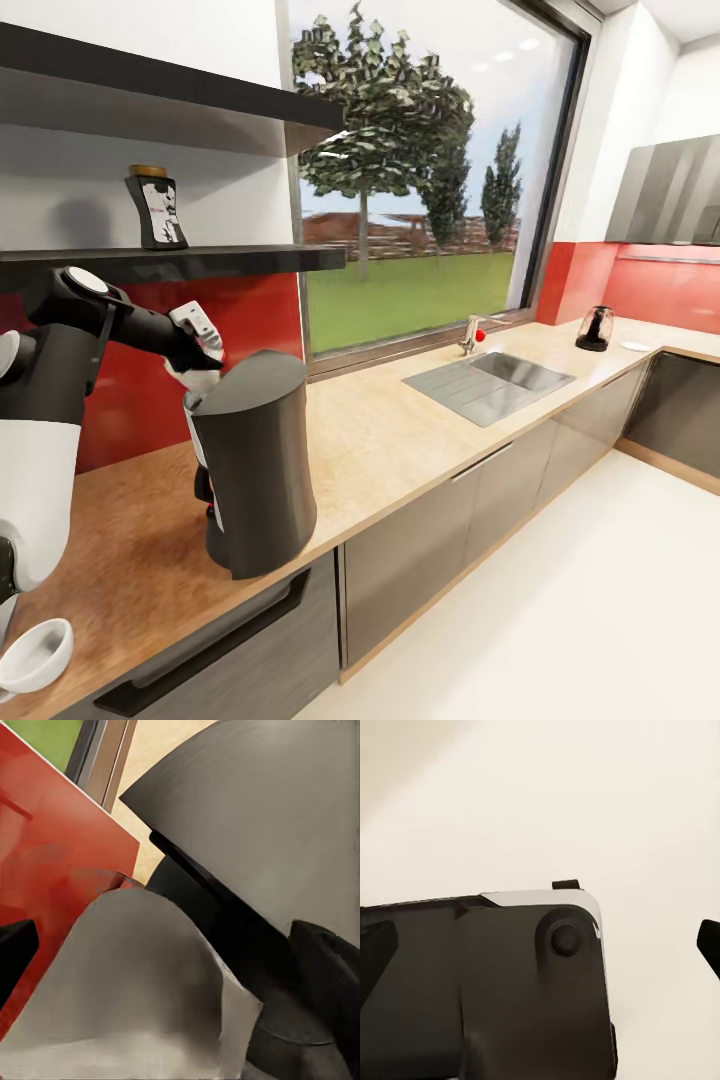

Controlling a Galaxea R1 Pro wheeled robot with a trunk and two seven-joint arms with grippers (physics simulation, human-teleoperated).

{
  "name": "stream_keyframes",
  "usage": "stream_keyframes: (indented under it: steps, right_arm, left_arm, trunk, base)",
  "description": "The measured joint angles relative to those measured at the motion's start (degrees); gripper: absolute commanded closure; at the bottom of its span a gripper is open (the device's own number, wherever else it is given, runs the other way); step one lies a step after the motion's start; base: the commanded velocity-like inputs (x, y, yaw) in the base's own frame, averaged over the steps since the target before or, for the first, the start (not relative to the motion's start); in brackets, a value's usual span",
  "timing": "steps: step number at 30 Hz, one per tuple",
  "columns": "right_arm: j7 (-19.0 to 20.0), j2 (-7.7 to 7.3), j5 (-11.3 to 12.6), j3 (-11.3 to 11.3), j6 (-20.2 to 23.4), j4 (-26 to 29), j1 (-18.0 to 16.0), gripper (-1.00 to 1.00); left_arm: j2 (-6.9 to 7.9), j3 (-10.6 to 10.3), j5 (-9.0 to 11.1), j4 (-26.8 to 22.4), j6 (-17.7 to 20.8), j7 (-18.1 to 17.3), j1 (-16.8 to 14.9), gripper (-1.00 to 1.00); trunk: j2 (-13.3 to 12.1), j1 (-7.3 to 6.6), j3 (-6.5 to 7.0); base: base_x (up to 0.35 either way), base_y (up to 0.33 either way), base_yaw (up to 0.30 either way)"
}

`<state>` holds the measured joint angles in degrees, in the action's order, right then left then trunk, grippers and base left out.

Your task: Set up a coffee station on the kitchen countertop: keep the coffee maker on the countertop, move the bottle of coffee from the kitchen shelf to the counter next to the coffee maker, place a paper coffee filter on top of the coffee maker, put the saucer next to the coffee maker with the coffee cup on the saucer, and place the electric kettle next to the coffee maker.

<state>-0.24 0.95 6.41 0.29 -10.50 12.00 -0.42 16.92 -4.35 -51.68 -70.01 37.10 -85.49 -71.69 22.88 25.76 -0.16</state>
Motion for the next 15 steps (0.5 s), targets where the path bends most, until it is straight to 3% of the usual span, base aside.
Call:
stream_keyframes:
  steps: [15]
  right_arm:
    - [0.0,0.0,0.0,0.0,0.0,0.0,0.0,-1.0]
  left_arm:
    - [0.01,-0.03,-0.08,0.0,-0.07,0.01,0.35,-1.0]
  trunk:
    - [0.0,0.0,0.0]
  base:
    - [0.0,0.0,0.0]
